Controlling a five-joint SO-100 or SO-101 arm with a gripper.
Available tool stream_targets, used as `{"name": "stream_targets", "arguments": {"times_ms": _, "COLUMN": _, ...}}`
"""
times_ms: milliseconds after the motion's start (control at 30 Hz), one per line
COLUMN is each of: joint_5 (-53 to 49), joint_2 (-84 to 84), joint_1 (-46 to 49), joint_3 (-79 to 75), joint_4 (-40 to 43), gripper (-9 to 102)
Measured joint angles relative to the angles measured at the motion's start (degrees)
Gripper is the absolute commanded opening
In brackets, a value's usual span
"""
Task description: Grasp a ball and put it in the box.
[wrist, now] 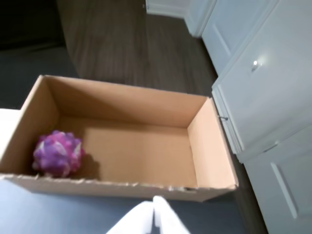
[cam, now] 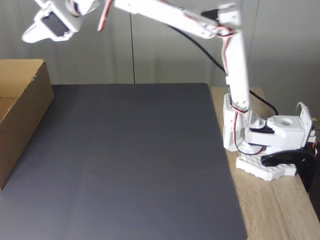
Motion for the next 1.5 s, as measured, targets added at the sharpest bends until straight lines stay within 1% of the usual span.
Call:
{"name": "stream_targets", "arguments": {"times_ms": 133, "joint_5": 0.4, "joint_2": 11.4, "joint_1": 1.3, "joint_3": 11.5, "joint_4": -0.3, "gripper": 0}}
{"name": "stream_targets", "arguments": {"times_ms": 433, "joint_5": 0.0, "joint_2": 39.7, "joint_1": 1.5, "joint_3": 44.9, "joint_4": -8.1, "gripper": 0}}
{"name": "stream_targets", "arguments": {"times_ms": 533, "joint_5": -0.4, "joint_2": 47.1, "joint_1": 1.1, "joint_3": 53.6, "joint_4": -9.8, "gripper": 0}}
{"name": "stream_targets", "arguments": {"times_ms": 800, "joint_5": -0.9, "joint_2": 65.3, "joint_1": 1.1, "joint_3": 75.4, "joint_4": -10.7, "gripper": 0}}
{"name": "stream_targets", "arguments": {"times_ms": 1133, "joint_5": -1.0, "joint_2": 80.2, "joint_1": 1.2, "joint_3": 92.7, "joint_4": -10.7, "gripper": 0}}
{"name": "stream_targets", "arguments": {"times_ms": 1500, "joint_5": -2.1, "joint_2": 93.2, "joint_1": 0.6, "joint_3": 106.3, "joint_4": -10.7, "gripper": 0}}
